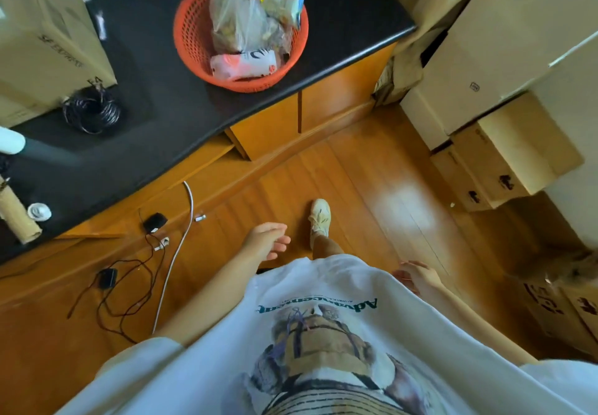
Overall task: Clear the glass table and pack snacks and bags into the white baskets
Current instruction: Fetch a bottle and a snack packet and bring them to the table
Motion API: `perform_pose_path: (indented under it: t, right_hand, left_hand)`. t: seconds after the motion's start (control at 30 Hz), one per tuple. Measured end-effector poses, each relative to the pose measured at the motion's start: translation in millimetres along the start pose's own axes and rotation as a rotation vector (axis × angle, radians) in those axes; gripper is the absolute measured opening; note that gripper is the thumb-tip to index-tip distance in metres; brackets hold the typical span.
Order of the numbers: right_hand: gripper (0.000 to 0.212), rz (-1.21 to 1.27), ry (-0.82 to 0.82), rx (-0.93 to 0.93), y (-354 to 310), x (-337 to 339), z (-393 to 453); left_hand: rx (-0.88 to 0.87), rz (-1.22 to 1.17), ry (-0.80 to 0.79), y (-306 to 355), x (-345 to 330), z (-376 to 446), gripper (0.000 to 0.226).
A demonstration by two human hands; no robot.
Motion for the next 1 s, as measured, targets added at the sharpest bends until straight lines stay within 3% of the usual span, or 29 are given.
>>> perform_pose_path:
  t: [0.27, 0.37, 0.47, 0.57, 0.73, 0.87, 1.0]
  right_hand:
    - [0.018, -0.185, -0.103, 0.07, -183, -43, 34]
    - [0.012, -0.293, -0.16, 0.132, -246, -78, 38]
    - [0.008, -0.336, -0.23, 0.201, -303, -120, 41]
    - [0.008, -0.368, -0.256, 0.261, -347, -160, 45]
    - [0.011, -0.36, -0.266, 0.259, -384, -202, 50]
    - [0.015, -0.308, -0.232, 0.213, -393, -212, 56]
    - [0.023, -0.337, -0.153, 0.256, -412, -214, 64]
  left_hand:
    - [0.078, -0.24, 0.187, 69, 71, 36, 0.031]
    - [0.061, -0.326, 0.242, 75, 98, 43, 0.033]
    - [0.151, -0.426, 0.324, 73, 121, 49, 0.027]
    - [0.278, -0.507, 0.355, 75, 145, 59, 0.016]
    - [0.372, -0.494, 0.369, 110, 188, 85, 0.022]
    - [0.165, -0.371, 0.386, 177, 213, 115, 0.02]
    - [-0.139, -0.162, 0.228, 254, 223, 139, 0.022]
Point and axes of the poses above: each hand's wrist, its own z-axis towards the middle knuckle, its own x-axis out of the back of the hand, y = z × x, the point moved 1 cm from there along z, towards the middle knuckle, and after that the axes turned 10 degrees about -y, right-handed, at the moved point
